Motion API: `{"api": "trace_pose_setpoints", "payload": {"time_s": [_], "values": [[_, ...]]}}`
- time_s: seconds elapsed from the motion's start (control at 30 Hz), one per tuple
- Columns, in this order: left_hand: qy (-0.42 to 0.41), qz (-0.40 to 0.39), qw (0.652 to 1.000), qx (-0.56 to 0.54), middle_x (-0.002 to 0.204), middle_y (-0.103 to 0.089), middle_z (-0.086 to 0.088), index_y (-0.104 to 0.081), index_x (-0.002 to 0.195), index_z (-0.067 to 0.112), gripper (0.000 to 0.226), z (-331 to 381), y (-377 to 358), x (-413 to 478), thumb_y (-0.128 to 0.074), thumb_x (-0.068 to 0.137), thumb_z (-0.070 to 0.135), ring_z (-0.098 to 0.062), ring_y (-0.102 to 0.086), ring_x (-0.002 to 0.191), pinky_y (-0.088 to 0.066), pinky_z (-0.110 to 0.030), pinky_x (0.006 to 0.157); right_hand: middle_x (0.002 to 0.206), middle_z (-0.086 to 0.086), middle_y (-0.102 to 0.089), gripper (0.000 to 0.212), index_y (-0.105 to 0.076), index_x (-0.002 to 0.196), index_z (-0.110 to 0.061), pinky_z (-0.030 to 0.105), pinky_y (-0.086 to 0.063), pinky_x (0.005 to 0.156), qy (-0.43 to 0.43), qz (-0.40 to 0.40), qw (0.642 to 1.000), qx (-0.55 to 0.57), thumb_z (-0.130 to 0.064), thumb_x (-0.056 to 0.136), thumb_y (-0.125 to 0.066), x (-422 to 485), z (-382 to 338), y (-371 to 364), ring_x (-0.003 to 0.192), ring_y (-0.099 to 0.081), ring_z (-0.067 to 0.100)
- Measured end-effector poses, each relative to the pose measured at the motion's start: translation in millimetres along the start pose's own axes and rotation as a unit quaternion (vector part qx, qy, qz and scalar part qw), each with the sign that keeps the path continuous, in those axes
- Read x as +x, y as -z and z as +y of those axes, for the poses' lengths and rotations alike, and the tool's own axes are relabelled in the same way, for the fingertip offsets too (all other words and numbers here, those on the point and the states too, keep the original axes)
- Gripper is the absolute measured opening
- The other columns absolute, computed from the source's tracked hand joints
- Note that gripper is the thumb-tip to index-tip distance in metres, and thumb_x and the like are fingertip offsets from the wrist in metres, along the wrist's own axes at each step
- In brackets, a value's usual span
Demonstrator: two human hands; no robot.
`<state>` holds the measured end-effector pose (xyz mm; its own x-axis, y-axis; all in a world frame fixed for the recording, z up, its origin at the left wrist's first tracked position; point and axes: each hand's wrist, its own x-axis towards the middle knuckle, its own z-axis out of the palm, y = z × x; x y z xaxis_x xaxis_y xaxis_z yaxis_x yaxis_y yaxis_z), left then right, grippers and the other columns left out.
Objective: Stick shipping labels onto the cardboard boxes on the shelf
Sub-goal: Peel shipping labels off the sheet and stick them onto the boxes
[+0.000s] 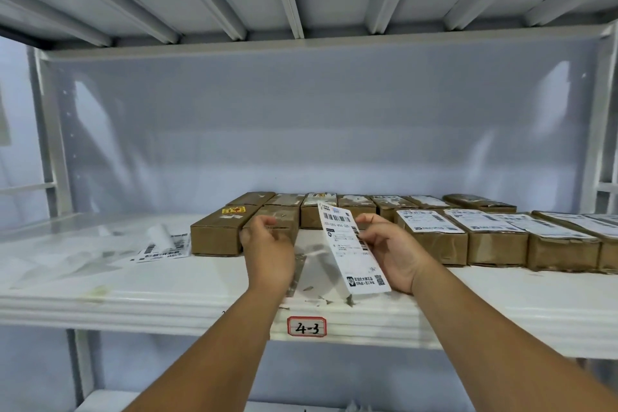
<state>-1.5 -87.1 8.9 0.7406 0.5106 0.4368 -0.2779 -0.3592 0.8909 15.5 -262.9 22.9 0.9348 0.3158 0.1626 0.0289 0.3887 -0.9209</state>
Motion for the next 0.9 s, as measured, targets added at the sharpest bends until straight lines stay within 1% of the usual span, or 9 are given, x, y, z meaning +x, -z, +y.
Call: {"api": "trace_pose_setpoints", "payload": {"time_s": [0.07,0.17,0.23,0.33,0.5,0.6,0.7,0.8,0.9], "values": [[-0.093,0.02,0.979,0.179,0.13,-0.039,-0.007,-0.052,0.119,0.019,0.033,-2.1,7.5,6.0,-0.048,0.089,0.008,-0.026,-0.043,0.116,-0.041,-0.034,0.094,0.076,0.009,-0.065,0.026,-0.051,0.086,-0.013,0.025,-0.05,0.048,-0.001,0.02,1.0,0.005,0.009,0.086,-0.037,-0.8,-0.3,1.2,0.062,-0.06,0.019],[-0.21,-0.012,0.878,0.431,0.142,-0.034,-0.01,-0.037,0.138,0.019,0.049,-15.0,22.8,21.1,-0.046,0.093,0.035,-0.029,-0.026,0.134,-0.026,-0.041,0.108,0.074,0.007,-0.066,0.02,-0.048,0.086,-0.013,0.029,-0.049,0.056,0.003,0.062,0.998,-0.013,0.006,0.088,-0.041,1.0,-1.3,3.0,0.065,-0.06,0.019],[-0.182,-0.066,0.85,0.489,0.15,-0.028,-0.01,-0.026,0.144,0.019,0.063,-20.1,27.8,27.6,-0.036,0.093,0.055,-0.029,-0.014,0.142,-0.013,-0.046,0.114,0.07,0.005,-0.065,0.02,-0.047,0.084,-0.014,0.03,-0.048,0.059,0.011,0.1,0.995,0.007,0.004,0.089,-0.041,4.3,-1.8,3.1,0.065,-0.06,0.019],[-0.191,-0.106,0.825,0.521,0.147,-0.034,-0.007,-0.032,0.14,0.02,0.068,-22.3,23.9,28.1,-0.03,0.089,0.065,-0.03,-0.017,0.141,-0.015,-0.05,0.112,0.069,0.005,-0.061,0.023,-0.047,0.08,-0.016,0.029,-0.046,0.06,0.019,0.13,0.991,0.03,0.005,0.089,-0.042,8.3,-2.0,2.5,0.065,-0.055,0.018],[-0.22,-0.124,0.833,0.492,0.142,-0.037,-0.004,-0.032,0.134,0.022,0.071,-26.1,22.1,34.0,-0.039,0.082,0.071,-0.033,-0.028,0.134,-0.03,-0.049,0.106,0.076,0.003,-0.062,0.02,-0.053,0.093,-0.017,0.027,-0.046,0.06,0.022,0.105,0.994,-0.005,0.001,0.09,-0.045,6.2,-1.6,2.8,0.068,-0.056,0.017],[-0.201,-0.135,0.85,0.468,0.134,-0.043,-0.004,-0.035,0.125,0.019,0.073,-21.1,15.2,35.2,-0.043,0.078,0.075,-0.031,-0.044,0.119,-0.047,-0.043,0.086,0.08,0.004,-0.064,0.02,-0.055,0.097,-0.017,0.03,-0.047,0.064,0.021,0.102,0.994,-0.015,0.0,0.09,-0.046,5.8,-1.5,3.1,0.072,-0.058,0.018],[-0.159,-0.091,0.876,0.446,0.129,-0.044,-0.004,-0.035,0.123,0.016,0.065,-12.9,1.7,29.8,-0.052,0.081,0.063,-0.032,-0.045,0.113,-0.041,-0.036,0.069,0.081,0.004,-0.064,0.019,-0.055,0.097,-0.017,0.032,-0.046,0.067,0.023,0.099,0.995,-0.014,-0.001,0.091,-0.046,6.5,-1.1,2.9,0.073,-0.058,0.018],[-0.132,-0.067,0.9,0.411,0.128,-0.043,-0.003,-0.033,0.124,0.015,0.064,-9.2,-7.2,24.7,-0.058,0.08,0.054,-0.034,-0.042,0.114,-0.037,-0.035,0.067,0.078,0.003,-0.064,0.018,-0.055,0.095,-0.017,0.03,-0.045,0.066,0.026,0.091,0.995,-0.015,-0.003,0.091,-0.046,6.3,-1.4,2.8,0.071,-0.058,0.017],[-0.165,-0.075,0.905,0.386,0.128,-0.045,-0.003,-0.033,0.127,0.02,0.065,-8.1,-5.9,23.9,-0.054,0.079,0.059,-0.032,-0.046,0.113,-0.042,-0.038,0.077,0.077,0.002,-0.065,0.02,-0.058,0.095,-0.016,0.027,-0.047,0.06,0.027,0.084,0.996,0.0,-0.002,0.091,-0.045,6.2,-2.3,2.7,0.065,-0.06,0.014]]}}
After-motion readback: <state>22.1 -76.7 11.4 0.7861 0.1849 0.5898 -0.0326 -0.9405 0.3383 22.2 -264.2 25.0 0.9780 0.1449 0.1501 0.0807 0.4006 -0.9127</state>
